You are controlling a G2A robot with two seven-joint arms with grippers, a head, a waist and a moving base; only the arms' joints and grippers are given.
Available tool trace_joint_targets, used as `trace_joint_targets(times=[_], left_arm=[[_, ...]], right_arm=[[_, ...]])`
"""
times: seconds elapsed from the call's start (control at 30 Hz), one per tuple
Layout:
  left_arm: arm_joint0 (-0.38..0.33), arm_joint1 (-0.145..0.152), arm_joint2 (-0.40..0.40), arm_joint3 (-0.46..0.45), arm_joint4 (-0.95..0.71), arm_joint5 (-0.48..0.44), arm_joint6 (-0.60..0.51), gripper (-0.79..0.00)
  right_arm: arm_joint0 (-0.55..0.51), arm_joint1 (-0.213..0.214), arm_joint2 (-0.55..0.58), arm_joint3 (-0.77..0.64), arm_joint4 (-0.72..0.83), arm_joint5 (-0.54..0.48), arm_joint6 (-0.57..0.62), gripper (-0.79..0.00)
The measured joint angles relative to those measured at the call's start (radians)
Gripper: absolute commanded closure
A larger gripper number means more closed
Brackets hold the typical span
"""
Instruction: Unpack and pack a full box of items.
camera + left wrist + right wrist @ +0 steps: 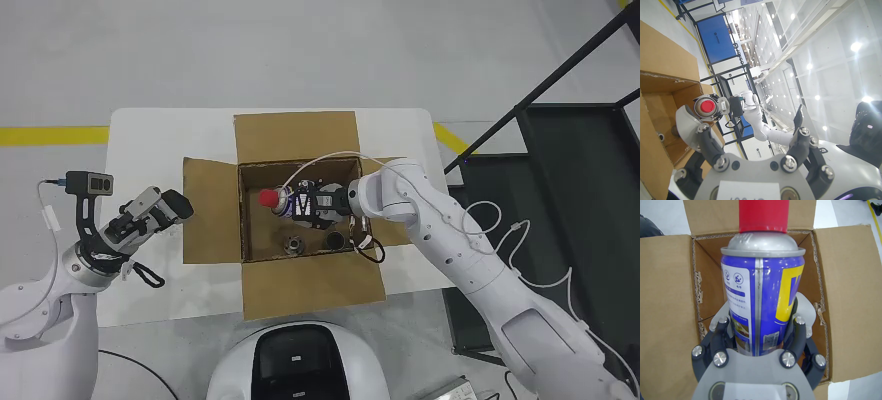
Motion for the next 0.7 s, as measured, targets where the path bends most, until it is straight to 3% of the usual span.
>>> trace_joint_targets(times=[0.1,0.3,0.53,0.7], left_arm=[[0.000,0.000,0.000,0.000,0.000,0.000,0.000,-0.785],[0.000,0.000,0.000,0.000,0.000,0.000,0.000,-0.785],[0.000,0.000,0.000,0.000,0.000,0.000,0.000,-0.785],[0.000,0.000,0.000,0.000,0.000,0.000,0.000,-0.785]], right_arm=[[-0.037,0.018,0.078,-0.033,0.019,-0.017,-0.109,0.000],[-0.210,0.078,0.357,-0.135,-0.023,-0.082,-0.360,0.000],[-0.533,0.117,0.682,-0.261,-0.178,0.018,-0.690,0.000],[-0.749,0.123,0.821,-0.289,-0.282,0.080,-0.975,0.000]])
